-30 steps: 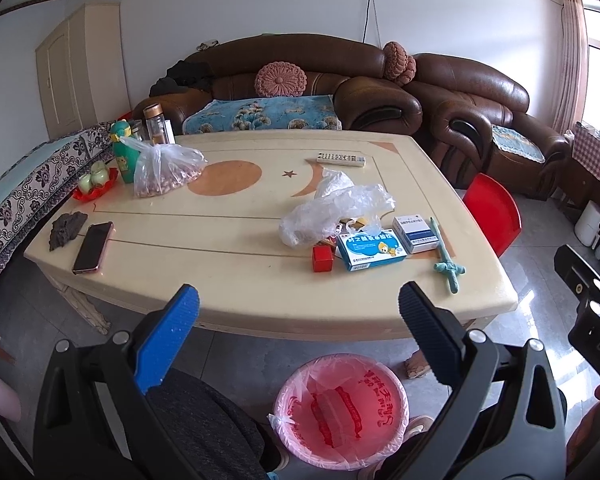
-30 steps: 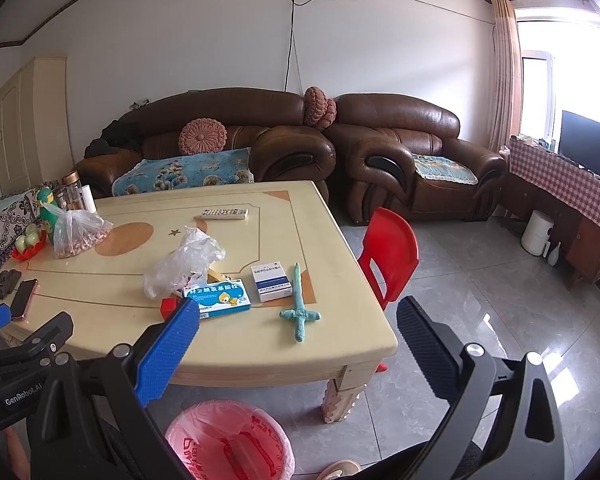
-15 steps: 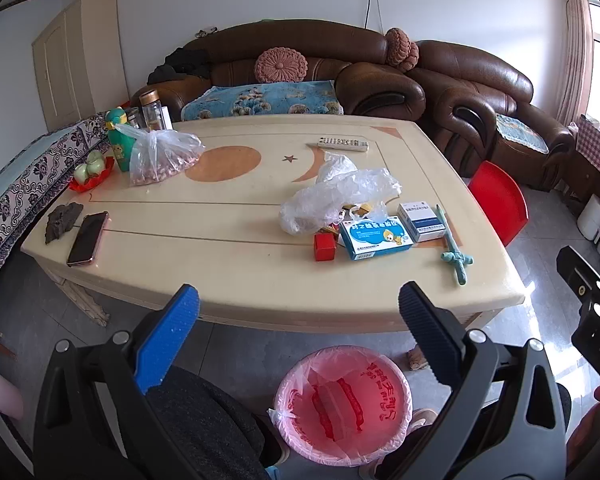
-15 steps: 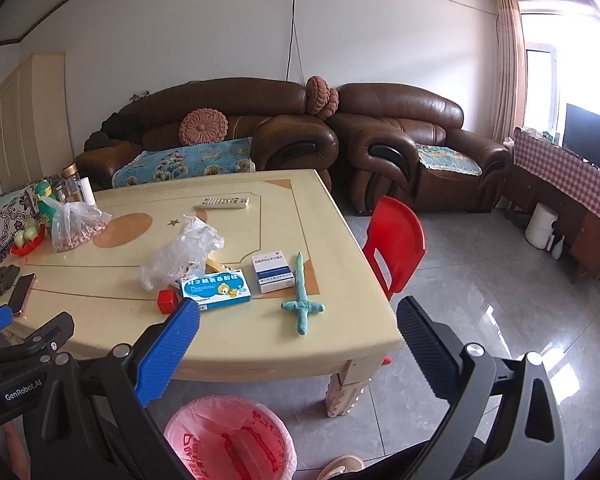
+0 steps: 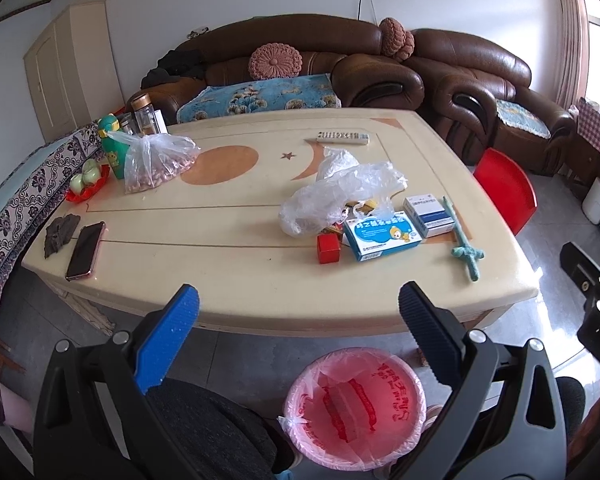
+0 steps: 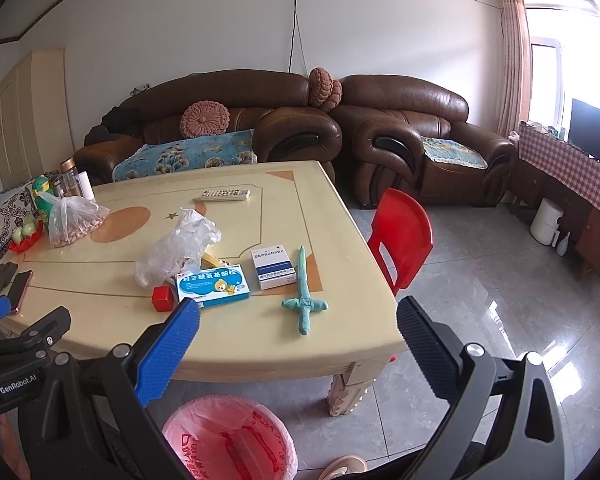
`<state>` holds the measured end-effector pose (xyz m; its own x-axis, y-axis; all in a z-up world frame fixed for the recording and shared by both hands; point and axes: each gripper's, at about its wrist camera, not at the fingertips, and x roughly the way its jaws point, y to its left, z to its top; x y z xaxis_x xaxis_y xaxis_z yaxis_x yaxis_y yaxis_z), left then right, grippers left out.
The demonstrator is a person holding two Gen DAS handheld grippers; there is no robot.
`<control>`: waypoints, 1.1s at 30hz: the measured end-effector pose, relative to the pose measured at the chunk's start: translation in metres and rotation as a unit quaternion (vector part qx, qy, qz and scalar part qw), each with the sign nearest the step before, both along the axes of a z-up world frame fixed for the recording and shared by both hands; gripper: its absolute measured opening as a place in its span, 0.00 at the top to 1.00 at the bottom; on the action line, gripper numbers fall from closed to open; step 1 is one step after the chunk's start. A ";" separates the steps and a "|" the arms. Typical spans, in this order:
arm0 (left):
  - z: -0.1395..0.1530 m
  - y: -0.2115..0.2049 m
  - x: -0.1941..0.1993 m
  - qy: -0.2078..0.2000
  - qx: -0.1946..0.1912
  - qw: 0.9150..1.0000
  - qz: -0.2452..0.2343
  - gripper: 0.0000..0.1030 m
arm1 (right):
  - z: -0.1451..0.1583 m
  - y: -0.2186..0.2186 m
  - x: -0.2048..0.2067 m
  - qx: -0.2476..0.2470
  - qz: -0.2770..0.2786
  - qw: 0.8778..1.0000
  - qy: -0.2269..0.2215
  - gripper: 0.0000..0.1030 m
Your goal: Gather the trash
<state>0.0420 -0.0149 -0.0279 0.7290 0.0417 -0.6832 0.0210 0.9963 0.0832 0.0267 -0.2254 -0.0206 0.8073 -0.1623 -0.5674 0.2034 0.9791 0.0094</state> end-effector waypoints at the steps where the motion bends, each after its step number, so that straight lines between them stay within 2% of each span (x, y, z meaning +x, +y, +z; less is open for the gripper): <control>1: -0.002 0.001 0.003 0.004 -0.002 1.000 -0.001 0.05 | -0.002 0.000 0.001 0.003 0.001 1.000 0.001 0.06; 5: -0.010 0.012 0.022 0.029 -0.030 0.999 -0.021 0.05 | -0.011 -0.005 0.012 0.008 0.012 1.000 0.008 0.06; 8: -0.012 0.020 0.035 0.029 -0.037 0.999 -0.027 0.05 | -0.017 -0.006 0.021 -0.008 0.027 1.000 0.008 0.06; 13: -0.012 0.032 0.064 0.029 -0.047 0.998 -0.036 0.05 | -0.033 -0.021 0.045 0.022 0.050 0.998 0.033 0.06; 21: -0.029 0.018 0.106 0.045 -0.001 0.994 -0.100 0.05 | -0.053 -0.039 0.082 0.024 0.072 0.995 0.058 0.06; 28: -0.046 0.002 0.136 0.062 0.029 0.990 -0.121 0.05 | -0.061 -0.046 0.120 0.013 0.083 0.993 0.080 0.06; 33: -0.048 -0.003 0.160 0.070 0.037 0.986 -0.144 0.05 | -0.081 -0.048 0.150 0.029 0.109 0.986 0.127 0.06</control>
<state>0.2021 -0.0178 -0.0762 0.6166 -0.0987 -0.7810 0.3178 0.9389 0.1323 0.1766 -0.2739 -0.1014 0.6502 0.0374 -0.7589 -0.0082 0.9991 0.0423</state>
